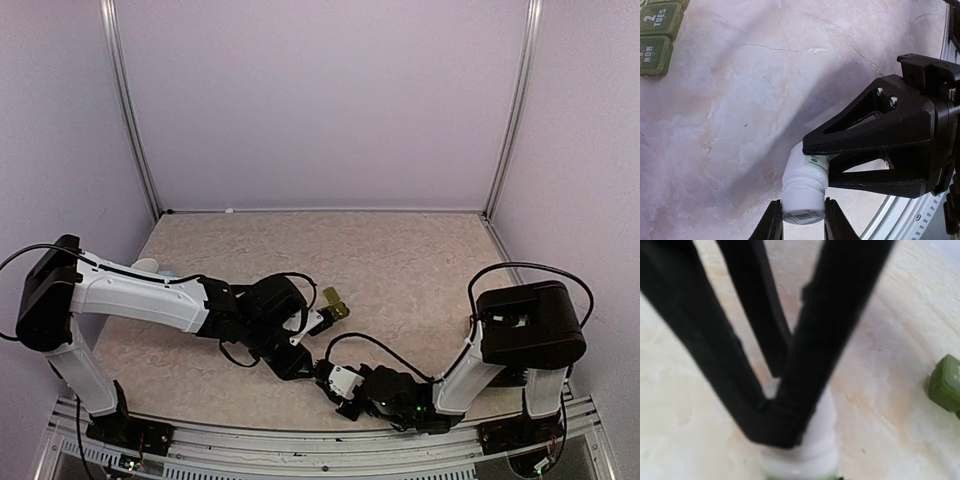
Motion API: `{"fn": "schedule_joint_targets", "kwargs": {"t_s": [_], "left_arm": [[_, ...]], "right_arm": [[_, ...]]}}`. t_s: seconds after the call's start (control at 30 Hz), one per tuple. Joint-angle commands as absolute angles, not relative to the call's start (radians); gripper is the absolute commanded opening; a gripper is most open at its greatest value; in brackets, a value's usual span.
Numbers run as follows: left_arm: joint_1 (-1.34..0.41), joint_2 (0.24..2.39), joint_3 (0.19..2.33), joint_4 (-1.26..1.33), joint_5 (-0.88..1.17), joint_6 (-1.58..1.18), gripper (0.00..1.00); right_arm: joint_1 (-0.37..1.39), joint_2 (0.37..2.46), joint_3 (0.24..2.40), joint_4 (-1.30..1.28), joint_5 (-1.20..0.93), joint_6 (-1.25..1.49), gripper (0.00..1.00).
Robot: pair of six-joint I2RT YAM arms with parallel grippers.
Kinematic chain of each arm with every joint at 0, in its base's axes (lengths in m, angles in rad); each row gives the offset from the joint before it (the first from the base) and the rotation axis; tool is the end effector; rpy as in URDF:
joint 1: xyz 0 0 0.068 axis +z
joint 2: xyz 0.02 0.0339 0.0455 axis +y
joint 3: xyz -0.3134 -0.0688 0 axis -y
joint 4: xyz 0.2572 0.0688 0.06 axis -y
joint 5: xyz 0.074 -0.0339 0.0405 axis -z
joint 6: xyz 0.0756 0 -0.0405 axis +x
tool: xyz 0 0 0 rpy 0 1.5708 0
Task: Sort the pills into containers
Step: Close the lid of the pill bottle.
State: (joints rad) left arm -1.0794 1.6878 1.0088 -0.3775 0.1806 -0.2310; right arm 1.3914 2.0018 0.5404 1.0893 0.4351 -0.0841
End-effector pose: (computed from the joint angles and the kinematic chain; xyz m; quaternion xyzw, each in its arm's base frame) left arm 0.1614 -0.3303 0.1807 0.4173 0.8684 -0.2235 0.1477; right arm 0.0976 0.3598 0.0973 -0.4522 0.6785 0.1935 0.5456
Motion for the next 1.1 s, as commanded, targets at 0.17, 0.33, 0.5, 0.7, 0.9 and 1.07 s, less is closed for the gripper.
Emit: {"fn": "schedule_joint_targets", "kwargs": {"t_s": [0.17,0.33,0.5,0.7,0.9,1.07], "left_arm": [[-1.104,1.696,1.038,-0.401,0.239,-0.149,0.07],[-1.123,1.668,1.048,-0.406,0.226,-0.126,0.07],[-1.123,1.672,1.064,-0.414,0.207,-0.126,0.07],[-1.133,1.684,1.084,-0.428,0.188,-0.12,0.07],[-1.135,1.685,1.092,-0.435,0.197,-0.12,0.07],[-1.15,1.678,1.122,-0.46,0.203,-0.115,0.07]], "right_arm": [[1.413,1.833,0.558,1.111,0.283,-0.051,0.27],[1.413,1.786,0.549,1.063,0.25,-0.033,0.27],[1.413,1.744,0.52,1.014,0.235,-0.047,0.33],[1.413,1.68,0.438,0.988,0.204,-0.041,0.41],[1.413,1.667,0.347,1.01,0.211,-0.021,0.53],[1.409,1.672,0.286,1.114,0.239,-0.009,0.62]]}}
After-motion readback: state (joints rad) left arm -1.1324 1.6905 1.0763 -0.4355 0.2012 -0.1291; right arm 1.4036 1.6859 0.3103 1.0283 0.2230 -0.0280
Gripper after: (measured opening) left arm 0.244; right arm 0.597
